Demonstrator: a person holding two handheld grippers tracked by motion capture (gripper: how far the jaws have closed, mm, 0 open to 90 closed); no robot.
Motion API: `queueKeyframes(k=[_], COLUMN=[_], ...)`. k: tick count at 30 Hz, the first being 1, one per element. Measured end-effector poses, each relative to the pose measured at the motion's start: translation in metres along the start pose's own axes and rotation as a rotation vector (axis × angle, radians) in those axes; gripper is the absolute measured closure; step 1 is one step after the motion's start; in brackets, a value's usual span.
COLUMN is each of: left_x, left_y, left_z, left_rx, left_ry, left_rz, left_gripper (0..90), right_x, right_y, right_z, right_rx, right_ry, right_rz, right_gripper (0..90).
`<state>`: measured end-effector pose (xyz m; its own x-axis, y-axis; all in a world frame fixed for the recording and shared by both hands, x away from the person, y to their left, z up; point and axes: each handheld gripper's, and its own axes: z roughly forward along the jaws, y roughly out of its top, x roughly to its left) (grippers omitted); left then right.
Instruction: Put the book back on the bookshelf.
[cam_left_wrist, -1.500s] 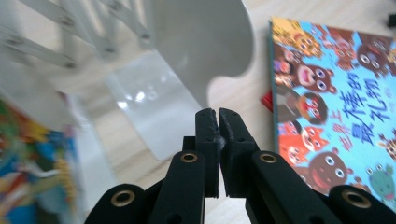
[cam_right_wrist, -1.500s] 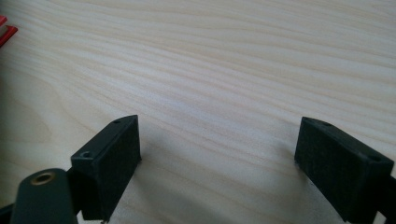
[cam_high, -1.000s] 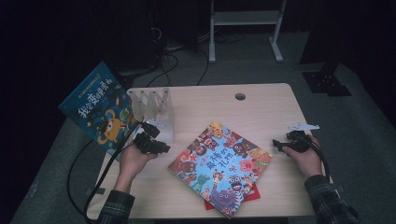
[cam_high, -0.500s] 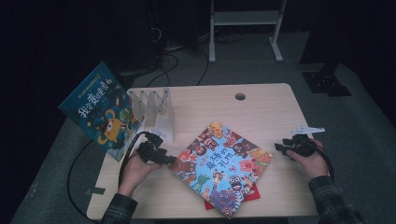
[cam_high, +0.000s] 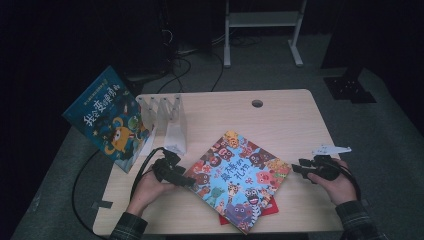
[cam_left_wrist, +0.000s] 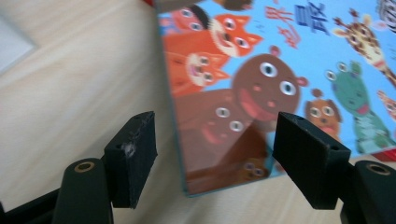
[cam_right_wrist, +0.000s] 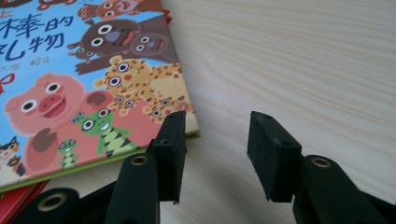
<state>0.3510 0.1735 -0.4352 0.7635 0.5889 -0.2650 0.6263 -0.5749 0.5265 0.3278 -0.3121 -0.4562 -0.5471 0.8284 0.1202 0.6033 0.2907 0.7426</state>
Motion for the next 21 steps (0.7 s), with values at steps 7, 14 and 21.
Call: queueKeyframes(k=[7, 14, 21], left_x=[-0.003, -0.010, -0.024], left_y=[0.000, -0.004, -0.009], left_z=[0.001, 0.003, 0.009], left_rx=[0.010, 0.026, 0.051], left_ry=[-0.004, -0.045, -0.136], left_rz=[0.009, 0.002, 0.009], left_gripper=[29.6, 29.8, 29.6], right_x=[0.003, 0.002, 0.005], right_y=[-0.001, 0.000, 0.004], right_z=[0.006, 0.010, 0.017], right_rx=[0.027, 0.030, 0.035], right_ry=[0.012, 0.013, 0.017], right_rz=[-0.015, -0.017, -0.027], right_gripper=[55.0, 54.8, 54.9])
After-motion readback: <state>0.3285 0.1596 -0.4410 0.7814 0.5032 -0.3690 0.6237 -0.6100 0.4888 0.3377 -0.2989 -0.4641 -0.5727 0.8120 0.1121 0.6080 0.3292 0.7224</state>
